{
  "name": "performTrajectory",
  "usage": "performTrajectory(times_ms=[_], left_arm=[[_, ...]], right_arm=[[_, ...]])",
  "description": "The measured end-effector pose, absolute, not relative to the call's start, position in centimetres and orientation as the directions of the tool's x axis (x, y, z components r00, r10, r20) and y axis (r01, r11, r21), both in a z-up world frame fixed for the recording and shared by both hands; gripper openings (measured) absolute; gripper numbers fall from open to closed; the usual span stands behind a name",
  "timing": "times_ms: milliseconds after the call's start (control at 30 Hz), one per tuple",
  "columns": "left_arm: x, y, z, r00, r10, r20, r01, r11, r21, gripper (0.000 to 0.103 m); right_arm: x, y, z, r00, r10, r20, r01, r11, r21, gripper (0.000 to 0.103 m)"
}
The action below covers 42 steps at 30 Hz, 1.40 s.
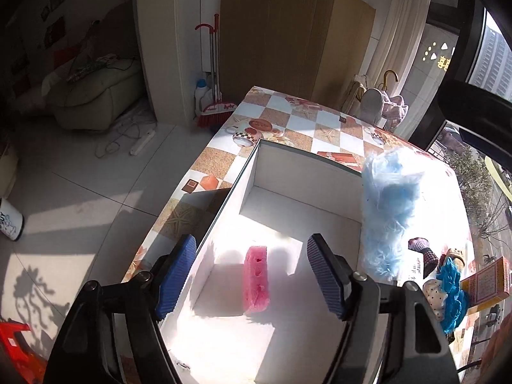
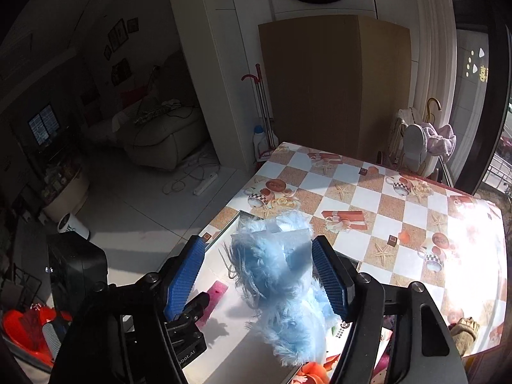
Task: Organize soft objects
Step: 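Open the left tool to drop the sponge into the box while the right tool releases the fluffy fabric there, then grasp the leopard-print fabric with the left tool while the right tool moves to the blue mesh fabric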
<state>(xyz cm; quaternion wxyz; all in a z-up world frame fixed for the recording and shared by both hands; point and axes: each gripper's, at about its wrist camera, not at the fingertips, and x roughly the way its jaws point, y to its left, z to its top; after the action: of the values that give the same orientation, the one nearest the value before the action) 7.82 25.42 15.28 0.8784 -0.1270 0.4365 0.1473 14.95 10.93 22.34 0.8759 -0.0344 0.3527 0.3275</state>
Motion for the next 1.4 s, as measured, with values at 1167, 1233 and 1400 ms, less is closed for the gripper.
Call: performTrajectory(times_ms=[1167,1233,1400], left_arm=[[5.0,-6.7,4.2,0.442,-0.202,-0.874,0.179,0.975,-0.135,0.080],[5.9,-7.4,3.0,0.434,-0.194,-0.880,0.182,0.975,-0.126,0.080],[5.7,-6.4,1.8,0.397,-0.246,-0.884,0.174,0.966,-0.190,0.029]], right_arm=[[-0.2,-21.6,4.2,0.586,0.046,-0.809,-0.032,0.999,0.034,0.071],[-0.4,-21.9,3.9,0.579,0.052,-0.813,-0.037,0.999,0.037,0.071],[-0.6,-22.0,3.7,0.577,0.058,-0.815,-0.040,0.998,0.043,0.071]])
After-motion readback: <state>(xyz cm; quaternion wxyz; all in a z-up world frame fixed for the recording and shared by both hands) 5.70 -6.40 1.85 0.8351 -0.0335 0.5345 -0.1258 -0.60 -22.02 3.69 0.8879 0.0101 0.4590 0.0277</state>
